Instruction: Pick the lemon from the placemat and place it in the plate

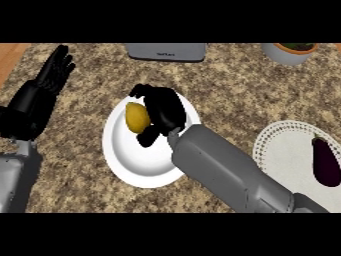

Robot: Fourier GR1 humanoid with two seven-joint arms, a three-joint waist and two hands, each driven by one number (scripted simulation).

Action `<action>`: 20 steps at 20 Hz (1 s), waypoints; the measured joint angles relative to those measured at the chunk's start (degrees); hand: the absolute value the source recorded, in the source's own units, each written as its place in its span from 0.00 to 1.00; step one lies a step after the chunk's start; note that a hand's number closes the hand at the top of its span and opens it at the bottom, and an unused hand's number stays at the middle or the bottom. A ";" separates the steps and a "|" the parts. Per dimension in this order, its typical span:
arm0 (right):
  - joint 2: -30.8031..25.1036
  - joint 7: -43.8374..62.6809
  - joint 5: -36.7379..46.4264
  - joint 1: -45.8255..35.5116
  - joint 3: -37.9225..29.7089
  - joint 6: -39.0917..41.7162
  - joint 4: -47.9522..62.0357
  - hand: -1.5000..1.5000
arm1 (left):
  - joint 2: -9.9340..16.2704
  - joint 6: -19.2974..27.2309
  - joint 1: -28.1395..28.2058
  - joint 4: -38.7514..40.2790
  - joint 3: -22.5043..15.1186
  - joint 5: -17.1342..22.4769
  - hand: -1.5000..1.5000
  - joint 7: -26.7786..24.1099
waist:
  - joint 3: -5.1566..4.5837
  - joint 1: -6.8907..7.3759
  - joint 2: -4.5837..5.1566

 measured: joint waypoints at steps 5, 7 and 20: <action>0.04 -4.85 -9.65 -0.96 2.42 -3.25 3.63 0.00 | -0.79 -0.11 -0.07 -0.54 -0.87 -0.46 0.50 -0.19 | 0.02 1.18 0.32; 0.06 -6.90 -13.12 -1.27 2.99 -5.27 3.62 0.00 | -0.94 -0.02 -1.01 0.10 -0.93 -0.67 0.50 -0.04 | 0.03 1.35 0.42; 0.06 -23.08 -32.03 -1.42 -5.04 -13.40 3.89 0.00 | -0.97 0.41 1.59 -0.71 0.39 -1.23 0.50 -0.82 | 0.04 -0.84 -0.12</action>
